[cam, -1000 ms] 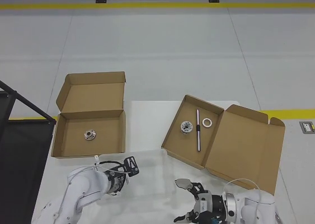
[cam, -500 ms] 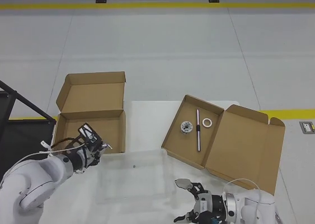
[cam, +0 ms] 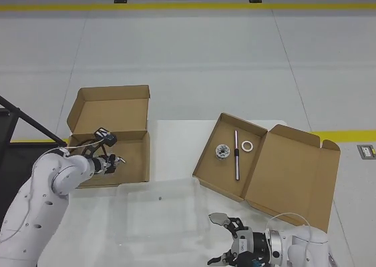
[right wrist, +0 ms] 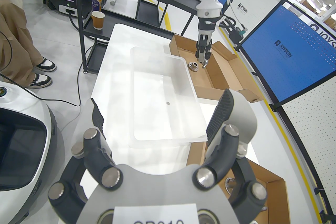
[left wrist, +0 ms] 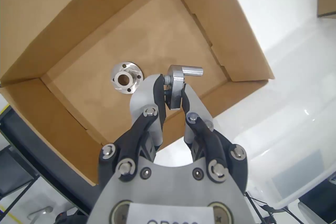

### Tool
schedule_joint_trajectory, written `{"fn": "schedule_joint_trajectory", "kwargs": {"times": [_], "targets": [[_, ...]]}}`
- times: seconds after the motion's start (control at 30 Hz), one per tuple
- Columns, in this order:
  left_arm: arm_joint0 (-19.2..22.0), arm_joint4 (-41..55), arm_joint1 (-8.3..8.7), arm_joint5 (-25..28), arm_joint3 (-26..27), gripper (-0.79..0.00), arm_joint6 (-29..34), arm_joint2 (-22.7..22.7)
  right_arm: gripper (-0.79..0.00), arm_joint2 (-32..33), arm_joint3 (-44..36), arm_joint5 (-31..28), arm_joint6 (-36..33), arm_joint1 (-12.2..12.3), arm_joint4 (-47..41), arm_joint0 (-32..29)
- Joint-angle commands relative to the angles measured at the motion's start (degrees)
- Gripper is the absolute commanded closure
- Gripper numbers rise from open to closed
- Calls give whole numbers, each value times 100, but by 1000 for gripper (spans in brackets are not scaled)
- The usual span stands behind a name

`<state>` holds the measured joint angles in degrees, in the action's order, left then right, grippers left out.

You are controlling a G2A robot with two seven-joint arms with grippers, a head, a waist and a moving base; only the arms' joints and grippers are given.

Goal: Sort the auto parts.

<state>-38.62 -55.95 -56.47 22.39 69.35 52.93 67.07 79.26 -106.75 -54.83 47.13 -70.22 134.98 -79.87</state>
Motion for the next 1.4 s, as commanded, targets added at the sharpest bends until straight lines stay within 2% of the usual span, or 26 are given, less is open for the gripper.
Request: {"fn": "schedule_joint_trajectory", "kwargs": {"times": [0.0, 0.2, 0.23, 0.27, 0.33, 0.37, 0.4, 0.47, 0.57, 0.67, 0.77, 0.87, 0.97, 1.1, 1.23, 1.37], "targets": [[282, -82, -103, -144, -495, 0, -143, -322, -785, 0, 0, 0, 1, 0, 0, 0], [822, -301, -364, -464, -1493, 0, -657, -913, -785, 0, 0, 0, 1, 0, 0, 0], [887, -274, -401, -463, -1637, -80, -711, -973, -785, 0, 0, 0, 1, 0, 0, 0], [950, -238, -435, -444, -1763, -234, -762, -1022, -785, 0, 0, 0, 1, 0, 0, 0], [1056, -241, -494, -421, -1973, -462, -857, -1117, -785, 0, 0, 0, 1, 0, 0, 0], [1097, -228, -520, -407, -2064, -637, -896, -1151, -785, 0, 0, 0, 1, 0, 0, 0], [1132, -187, -545, -367, -2139, -714, -932, -1177, -785, 0, 0, 0, 1, 0, 0, 0], [1191, -60, -575, -210, -2271, -785, -1013, -1177, -785, 0, 0, 0, 1, 0, 0, 0], [1240, 58, -569, 97, -2337, -785, -1079, -1110, -785, 0, 0, 0, 1, 0, 0, 0], [1218, 188, -492, 464, -2240, -785, -1152, -904, -785, 0, 0, 0, 1, 0, 0, 0], [1045, 463, -347, 996, -1924, -785, -1214, -536, -785, 0, 0, 0, 1, 0, 0, 0], [700, 627, -146, 1408, -1325, -785, -1207, -47, -785, 0, 0, 0, 1, 0, 0, 0], [131, 934, 71, 1785, -488, -785, -1150, 573, -785, 0, 0, 0, 1, 0, 0, 0], [-899, 1399, 321, 2005, 796, -785, -1081, 1497, -785, 0, 0, 0, 1, 0, 0, 0], [-1989, 1951, 467, 2263, 1945, -785, -1286, 2299, -785, 0, 0, 0, 1, 0, 0, 0], [-3005, 2195, 527, 2611, 2689, -785, -1912, 2982, -785, 0, 0, 0, 1, 0, 0, 0]]}}
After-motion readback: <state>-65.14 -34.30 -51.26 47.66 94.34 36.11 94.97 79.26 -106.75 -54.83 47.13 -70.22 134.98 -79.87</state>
